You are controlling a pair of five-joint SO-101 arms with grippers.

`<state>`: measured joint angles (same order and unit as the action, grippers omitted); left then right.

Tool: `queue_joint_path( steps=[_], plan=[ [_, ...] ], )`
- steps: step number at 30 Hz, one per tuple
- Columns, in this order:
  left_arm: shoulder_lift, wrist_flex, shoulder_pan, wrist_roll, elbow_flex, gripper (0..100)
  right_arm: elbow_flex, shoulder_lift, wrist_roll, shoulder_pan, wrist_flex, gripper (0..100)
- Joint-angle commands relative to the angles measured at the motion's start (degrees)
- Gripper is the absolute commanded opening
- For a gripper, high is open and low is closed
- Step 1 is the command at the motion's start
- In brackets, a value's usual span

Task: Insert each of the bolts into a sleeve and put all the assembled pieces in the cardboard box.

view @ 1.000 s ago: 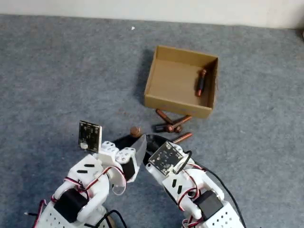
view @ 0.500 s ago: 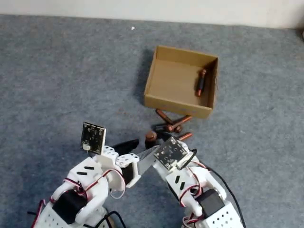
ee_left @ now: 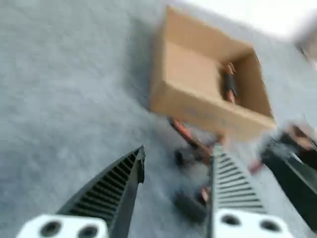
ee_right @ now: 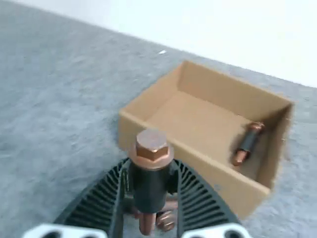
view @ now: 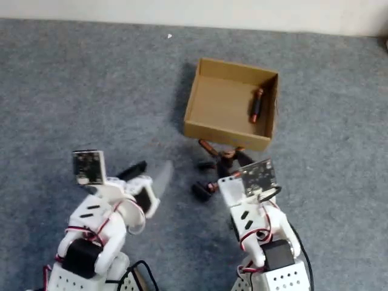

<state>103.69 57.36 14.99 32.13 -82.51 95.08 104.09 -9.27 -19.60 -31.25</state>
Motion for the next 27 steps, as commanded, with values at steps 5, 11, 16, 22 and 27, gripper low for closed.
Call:
queue_joint_path(
  steps=[5,11,16,22,27],
  plan=[
    [0.48,-30.15,-13.93,-0.53,-14.11,1,-8.31,0.66,0.62,6.46,0.22,0.6],
    [0.57,-32.09,-14.20,-0.53,-14.64,1,-15.60,-0.04,0.35,6.46,0.22,0.8],
    [0.57,-32.09,-14.29,-0.53,-14.64,1,-25.71,-14.02,0.26,6.37,1.10,0.9],
    [0.57,-32.09,-14.99,-0.53,-14.64,1,-40.22,-41.01,-1.41,6.55,7.25,0.8],
    [0.57,-32.44,-16.31,-0.53,-14.64,1,-48.66,-61.58,-2.11,6.64,14.64,0.7]
  ],
)
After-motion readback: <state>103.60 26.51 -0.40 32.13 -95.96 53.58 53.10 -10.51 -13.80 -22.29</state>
